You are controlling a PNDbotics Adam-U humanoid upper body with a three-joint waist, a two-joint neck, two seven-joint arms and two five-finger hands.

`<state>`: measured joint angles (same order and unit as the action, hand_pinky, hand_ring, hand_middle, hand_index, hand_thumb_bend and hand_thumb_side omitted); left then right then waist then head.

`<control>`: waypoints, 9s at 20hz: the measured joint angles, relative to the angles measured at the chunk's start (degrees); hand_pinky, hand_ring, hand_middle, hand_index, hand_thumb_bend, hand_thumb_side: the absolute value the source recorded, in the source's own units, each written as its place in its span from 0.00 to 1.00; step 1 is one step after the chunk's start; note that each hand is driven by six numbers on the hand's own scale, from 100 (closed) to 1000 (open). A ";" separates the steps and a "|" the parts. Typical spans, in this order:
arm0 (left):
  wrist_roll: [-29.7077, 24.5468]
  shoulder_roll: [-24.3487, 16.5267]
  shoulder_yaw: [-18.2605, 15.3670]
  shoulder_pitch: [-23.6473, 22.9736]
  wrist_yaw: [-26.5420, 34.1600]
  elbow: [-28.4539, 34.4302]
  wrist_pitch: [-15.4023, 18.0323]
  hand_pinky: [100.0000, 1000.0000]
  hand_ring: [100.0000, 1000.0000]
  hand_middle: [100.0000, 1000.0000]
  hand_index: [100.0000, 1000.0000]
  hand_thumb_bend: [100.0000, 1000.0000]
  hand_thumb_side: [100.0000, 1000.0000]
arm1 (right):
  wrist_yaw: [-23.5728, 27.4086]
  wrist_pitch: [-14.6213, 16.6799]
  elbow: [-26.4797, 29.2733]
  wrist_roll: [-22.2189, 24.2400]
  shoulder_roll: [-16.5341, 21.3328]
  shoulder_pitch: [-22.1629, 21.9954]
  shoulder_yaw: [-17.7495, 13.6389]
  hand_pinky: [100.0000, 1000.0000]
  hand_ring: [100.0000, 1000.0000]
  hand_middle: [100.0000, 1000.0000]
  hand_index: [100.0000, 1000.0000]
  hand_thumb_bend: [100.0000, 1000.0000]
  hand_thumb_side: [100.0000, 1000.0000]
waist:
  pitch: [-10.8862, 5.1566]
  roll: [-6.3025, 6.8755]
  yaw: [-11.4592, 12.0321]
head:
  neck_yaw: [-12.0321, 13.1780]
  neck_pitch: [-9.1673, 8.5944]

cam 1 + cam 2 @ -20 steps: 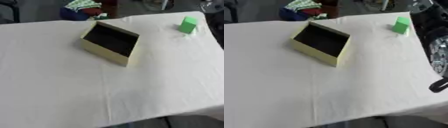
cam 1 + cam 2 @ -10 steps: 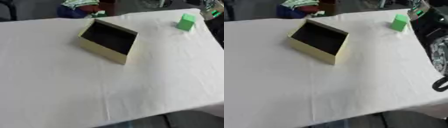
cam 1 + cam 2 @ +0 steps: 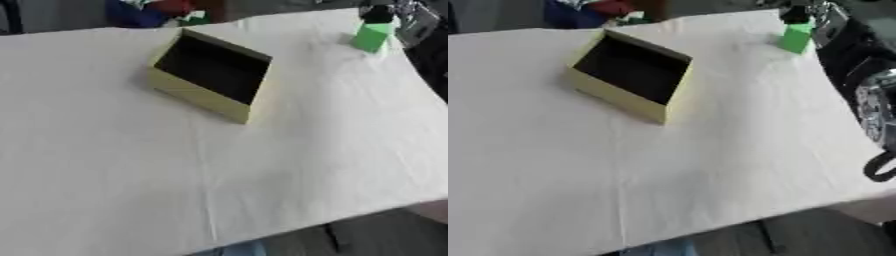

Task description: Pick up objects on the table and place them in the box.

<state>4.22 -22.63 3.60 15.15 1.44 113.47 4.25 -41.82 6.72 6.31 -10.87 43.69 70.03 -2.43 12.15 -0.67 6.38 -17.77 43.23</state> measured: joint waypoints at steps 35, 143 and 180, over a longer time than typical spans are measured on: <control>-1.56 -0.05 0.04 -0.18 0.08 0.00 0.55 0.68 0.48 0.45 0.79 0.00 0.72 | -15.45 -3.39 -2.71 -0.89 0.98 -0.51 0.71 0.88 1.00 0.96 1.00 0.24 0.21 | 1.25 0.59 -0.58 | -1.03 -1.22; -3.16 0.06 0.35 -0.70 2.08 0.00 1.57 0.69 0.48 0.44 0.80 0.00 0.72 | -45.35 6.79 24.26 -12.09 -8.88 -0.99 -5.29 0.63 0.63 0.20 0.42 0.00 0.00 | 0.72 2.07 -1.72 | -1.77 -5.46; -2.30 1.56 -0.71 -0.44 2.24 0.00 1.71 0.69 0.49 0.45 0.80 0.00 0.72 | -20.29 40.94 38.63 15.75 -23.61 -7.89 15.93 0.81 0.90 0.86 1.00 0.06 0.17 | -0.16 1.18 -2.19 | -1.88 -4.48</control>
<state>1.92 -21.06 2.89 14.71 3.68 113.47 5.96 -62.11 47.66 44.94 4.88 20.08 62.14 13.50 11.99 0.51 4.18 -19.66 38.76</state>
